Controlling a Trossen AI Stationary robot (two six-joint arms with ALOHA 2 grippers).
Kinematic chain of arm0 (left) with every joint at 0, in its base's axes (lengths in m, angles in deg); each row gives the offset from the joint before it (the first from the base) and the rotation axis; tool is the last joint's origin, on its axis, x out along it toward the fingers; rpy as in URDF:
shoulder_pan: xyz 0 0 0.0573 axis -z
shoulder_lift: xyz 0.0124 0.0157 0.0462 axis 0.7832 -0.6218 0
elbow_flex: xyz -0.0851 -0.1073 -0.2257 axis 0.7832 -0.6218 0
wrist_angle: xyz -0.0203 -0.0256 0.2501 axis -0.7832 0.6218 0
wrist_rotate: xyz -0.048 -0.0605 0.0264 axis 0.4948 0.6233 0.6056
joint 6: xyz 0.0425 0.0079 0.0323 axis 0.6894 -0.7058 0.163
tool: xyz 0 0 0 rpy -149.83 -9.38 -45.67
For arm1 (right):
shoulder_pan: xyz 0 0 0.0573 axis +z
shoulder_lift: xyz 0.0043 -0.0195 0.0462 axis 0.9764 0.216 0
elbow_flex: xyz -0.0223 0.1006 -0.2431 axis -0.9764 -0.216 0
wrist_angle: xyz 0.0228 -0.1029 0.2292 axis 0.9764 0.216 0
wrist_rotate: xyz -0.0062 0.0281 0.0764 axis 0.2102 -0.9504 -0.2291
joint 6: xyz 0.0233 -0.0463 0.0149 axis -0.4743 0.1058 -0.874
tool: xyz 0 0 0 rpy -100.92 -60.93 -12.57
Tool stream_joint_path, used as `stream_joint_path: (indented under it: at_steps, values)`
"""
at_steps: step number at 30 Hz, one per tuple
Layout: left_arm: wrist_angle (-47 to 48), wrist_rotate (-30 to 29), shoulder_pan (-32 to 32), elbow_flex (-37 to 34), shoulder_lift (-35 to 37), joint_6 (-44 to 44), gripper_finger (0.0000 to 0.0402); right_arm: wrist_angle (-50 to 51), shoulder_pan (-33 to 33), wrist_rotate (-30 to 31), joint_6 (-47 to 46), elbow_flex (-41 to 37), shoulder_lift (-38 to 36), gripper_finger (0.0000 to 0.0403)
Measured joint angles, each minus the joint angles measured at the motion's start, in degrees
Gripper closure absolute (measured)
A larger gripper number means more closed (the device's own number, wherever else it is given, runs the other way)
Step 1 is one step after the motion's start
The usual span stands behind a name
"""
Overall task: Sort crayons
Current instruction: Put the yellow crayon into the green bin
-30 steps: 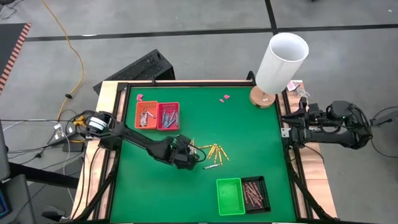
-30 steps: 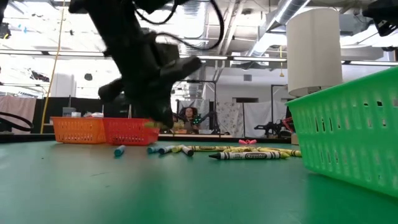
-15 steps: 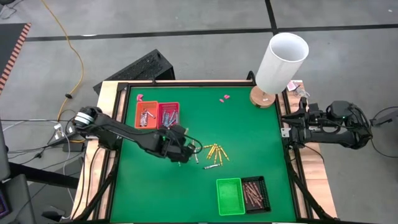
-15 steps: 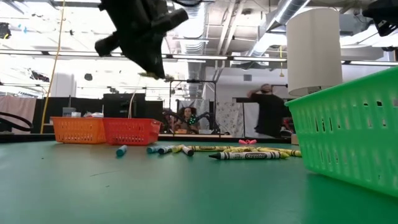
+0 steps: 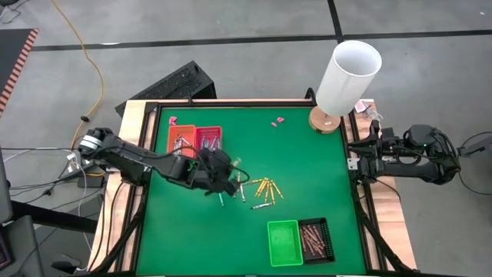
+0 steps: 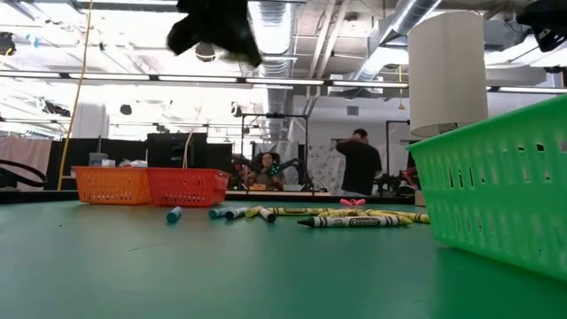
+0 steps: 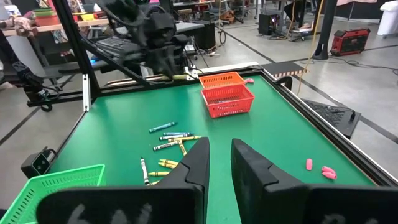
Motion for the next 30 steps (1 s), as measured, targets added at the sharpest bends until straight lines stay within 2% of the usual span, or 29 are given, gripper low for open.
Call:
stream_joint_path:
  at_steps: [3,9,19,26,30]
  values:
    - [-7.86,3.10,1.21,0.00,-0.40,6.21,0.0389,0.00,0.00,0.00,0.00,0.00,0.00,0.0335]
    - [-26.89,2.80,3.98,0.11,-3.21,15.15,0.0389,-0.02,0.00,0.00,-0.02,0.00,0.00,0.0335]
    - [-49.30,4.27,5.84,-0.02,-13.81,22.69,0.0388,-0.04,0.00,0.00,-0.16,-0.02,0.00,0.0335]
    - [-60.29,10.12,5.86,2.52,-22.95,27.67,0.0388,-0.03,0.01,0.01,-0.15,-0.02,0.00,0.0335]
    - [-60.71,13.71,5.86,6.84,-27.81,30.51,0.0388,-0.02,0.00,0.02,-0.15,-0.02,0.00,0.0335]
